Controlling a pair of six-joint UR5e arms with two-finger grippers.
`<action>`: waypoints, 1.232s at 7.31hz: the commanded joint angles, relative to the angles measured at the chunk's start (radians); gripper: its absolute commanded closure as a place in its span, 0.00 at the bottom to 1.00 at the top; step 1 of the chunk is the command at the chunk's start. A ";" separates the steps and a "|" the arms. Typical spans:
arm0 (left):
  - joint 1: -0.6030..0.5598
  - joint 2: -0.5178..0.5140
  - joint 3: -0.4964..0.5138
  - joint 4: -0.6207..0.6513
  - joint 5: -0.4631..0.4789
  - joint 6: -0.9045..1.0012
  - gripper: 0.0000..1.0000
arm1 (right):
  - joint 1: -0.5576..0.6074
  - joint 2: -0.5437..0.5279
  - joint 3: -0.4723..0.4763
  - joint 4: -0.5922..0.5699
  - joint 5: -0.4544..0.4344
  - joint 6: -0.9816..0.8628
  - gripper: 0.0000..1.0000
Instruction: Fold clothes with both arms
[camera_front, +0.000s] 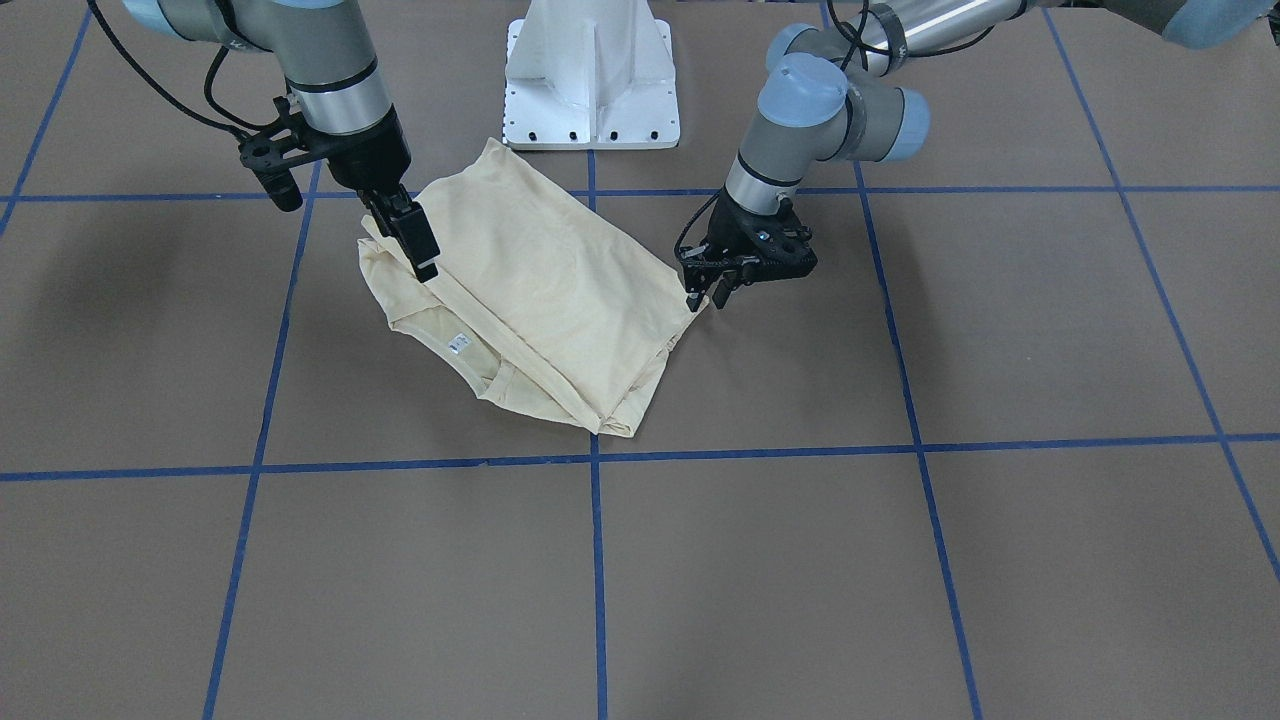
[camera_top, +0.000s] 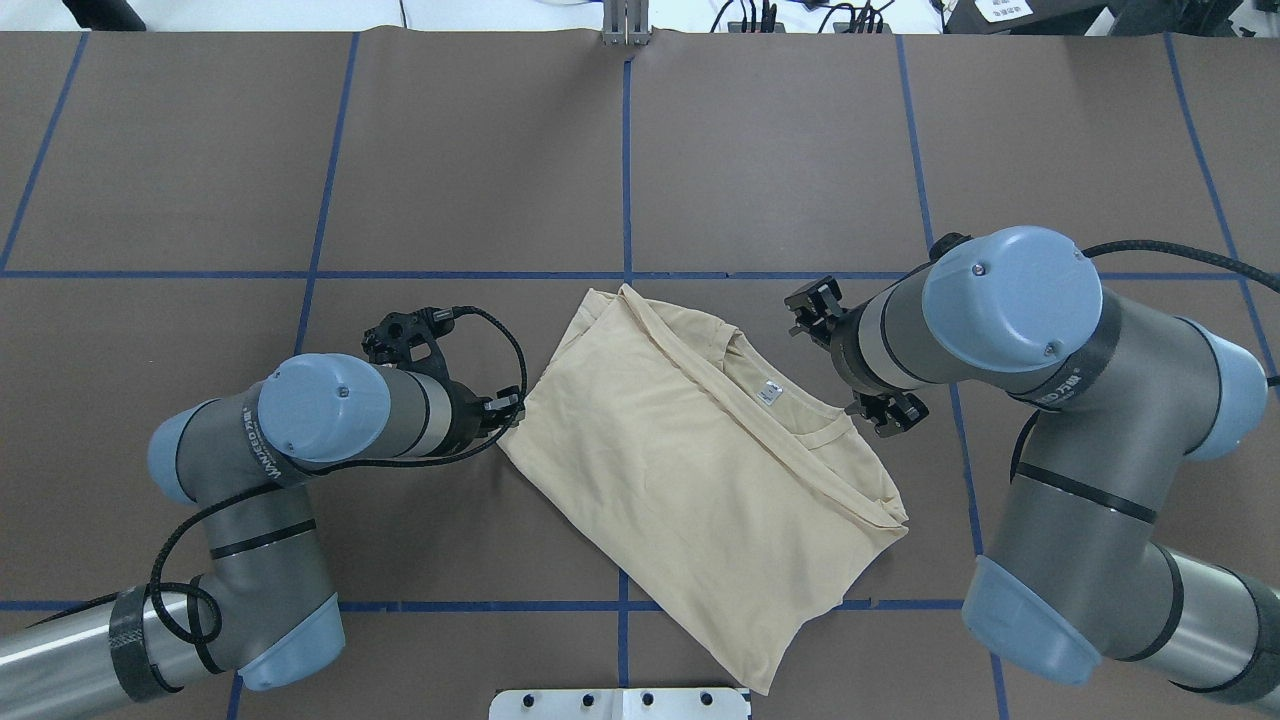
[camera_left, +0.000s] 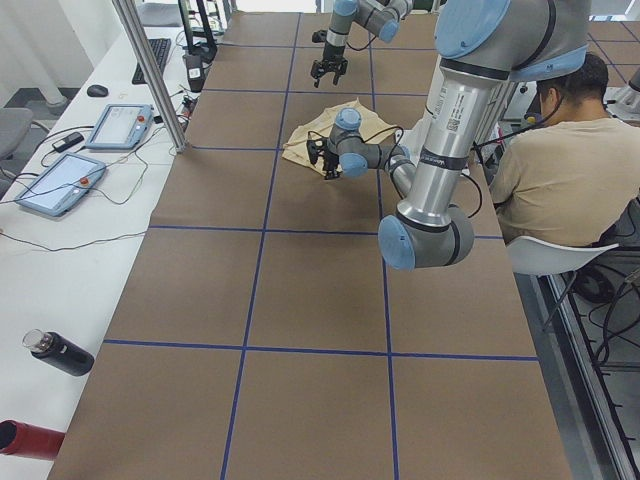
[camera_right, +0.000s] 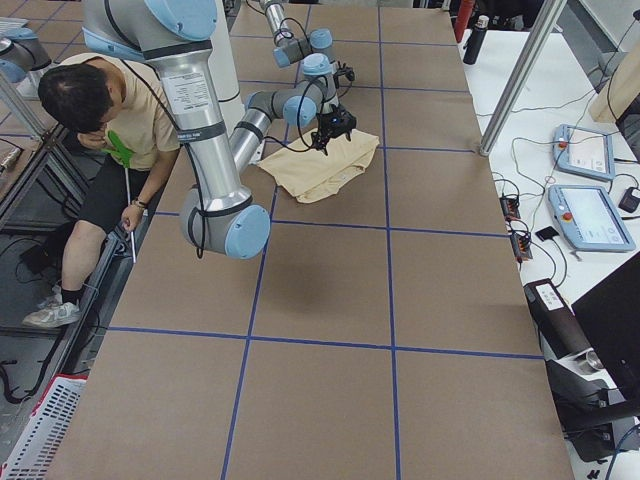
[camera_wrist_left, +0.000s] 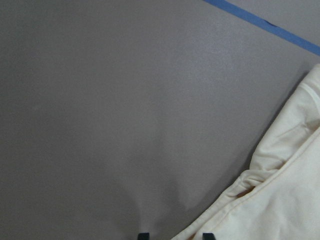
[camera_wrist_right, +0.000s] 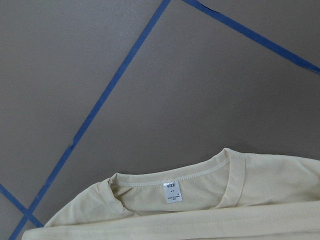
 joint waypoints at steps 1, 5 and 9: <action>0.000 -0.001 0.002 0.000 0.000 -0.001 0.57 | 0.000 0.000 -0.002 0.000 0.000 0.000 0.00; 0.000 0.001 0.000 0.002 0.000 -0.001 1.00 | 0.000 0.002 -0.016 0.000 0.000 0.000 0.00; -0.065 0.001 -0.001 0.003 -0.003 0.066 1.00 | 0.000 0.002 -0.020 0.000 -0.003 -0.005 0.00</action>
